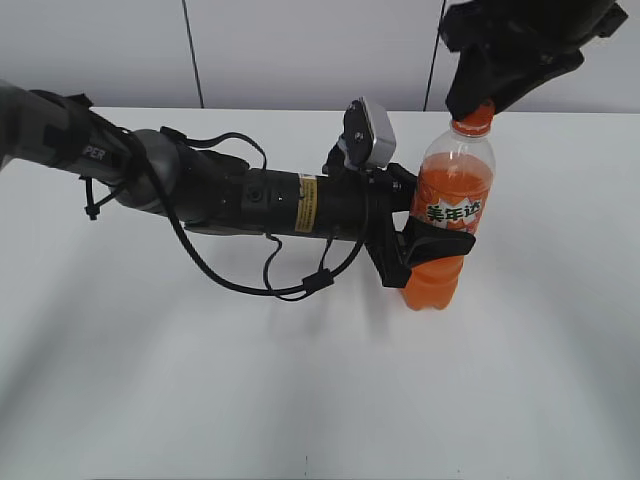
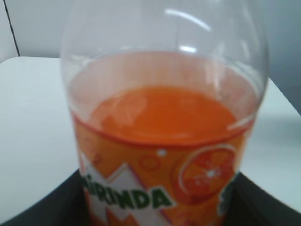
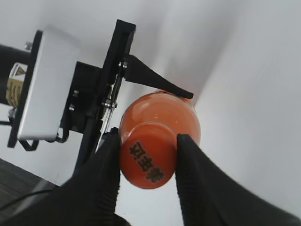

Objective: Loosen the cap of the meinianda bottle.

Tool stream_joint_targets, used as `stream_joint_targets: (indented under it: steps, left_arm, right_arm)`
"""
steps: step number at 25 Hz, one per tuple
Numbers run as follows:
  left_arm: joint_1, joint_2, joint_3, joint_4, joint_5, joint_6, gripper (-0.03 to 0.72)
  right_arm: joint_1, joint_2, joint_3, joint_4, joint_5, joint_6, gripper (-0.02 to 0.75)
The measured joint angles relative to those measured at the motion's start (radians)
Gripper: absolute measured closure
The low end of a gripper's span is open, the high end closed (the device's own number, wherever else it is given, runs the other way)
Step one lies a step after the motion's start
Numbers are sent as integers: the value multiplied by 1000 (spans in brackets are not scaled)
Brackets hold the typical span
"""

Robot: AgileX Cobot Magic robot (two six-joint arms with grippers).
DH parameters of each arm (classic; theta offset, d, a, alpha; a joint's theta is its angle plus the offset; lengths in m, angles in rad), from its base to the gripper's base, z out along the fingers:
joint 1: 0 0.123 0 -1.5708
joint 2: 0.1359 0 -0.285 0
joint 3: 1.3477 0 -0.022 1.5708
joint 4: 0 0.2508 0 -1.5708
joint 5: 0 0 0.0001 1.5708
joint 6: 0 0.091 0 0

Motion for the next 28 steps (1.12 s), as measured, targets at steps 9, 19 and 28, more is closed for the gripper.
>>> stream_joint_targets:
  steps: [9,19,28]
  left_arm:
    - [0,0,0,2,0,0,262]
    - [0,0,0,3,0,1,262]
    - [0,0,0,4,-1,3,262]
  right_arm:
    - [0,0,-2,8,2,-900,470]
    - [0,-1,-3,8,8,-1427,470]
    - [0,-7,-3,7,11,-1485,470]
